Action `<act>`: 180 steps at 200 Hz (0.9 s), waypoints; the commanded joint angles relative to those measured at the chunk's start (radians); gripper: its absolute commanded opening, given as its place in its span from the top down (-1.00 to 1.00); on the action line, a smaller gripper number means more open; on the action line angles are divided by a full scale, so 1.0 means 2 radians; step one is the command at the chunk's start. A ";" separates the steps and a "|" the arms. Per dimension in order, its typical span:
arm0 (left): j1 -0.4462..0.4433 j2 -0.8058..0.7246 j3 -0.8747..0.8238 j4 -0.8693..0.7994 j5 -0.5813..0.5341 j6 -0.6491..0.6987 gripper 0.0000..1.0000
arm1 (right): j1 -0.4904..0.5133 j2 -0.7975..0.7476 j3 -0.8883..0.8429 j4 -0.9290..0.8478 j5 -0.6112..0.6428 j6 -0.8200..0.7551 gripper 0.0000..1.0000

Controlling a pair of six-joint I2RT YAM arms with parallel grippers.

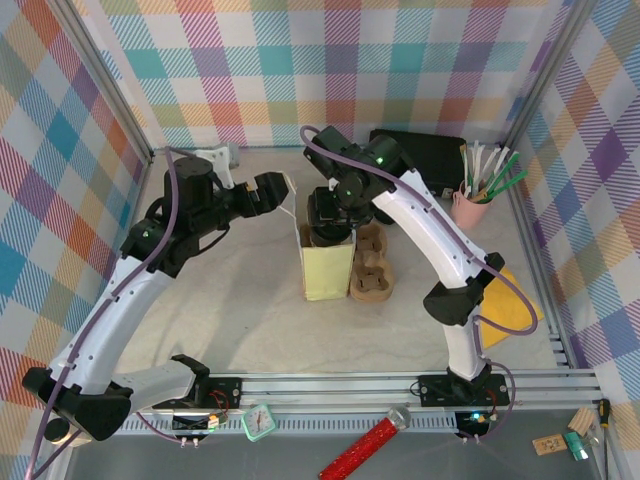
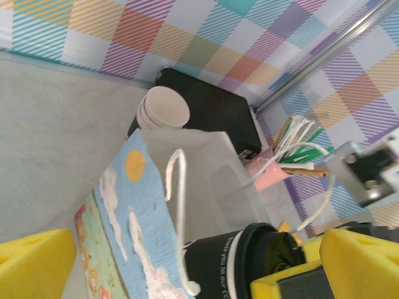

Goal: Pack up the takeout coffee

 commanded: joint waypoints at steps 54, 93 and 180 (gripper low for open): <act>0.044 0.017 -0.045 0.015 -0.050 0.017 -0.99 | 0.011 -0.011 0.020 0.005 0.008 0.008 -0.25; 0.053 0.039 -0.040 0.043 0.019 -0.001 -0.91 | 0.011 -0.001 0.020 0.017 0.001 0.001 -0.25; 0.031 0.039 -0.039 0.060 0.091 -0.007 0.93 | 0.011 0.020 0.019 0.000 -0.009 0.000 -0.26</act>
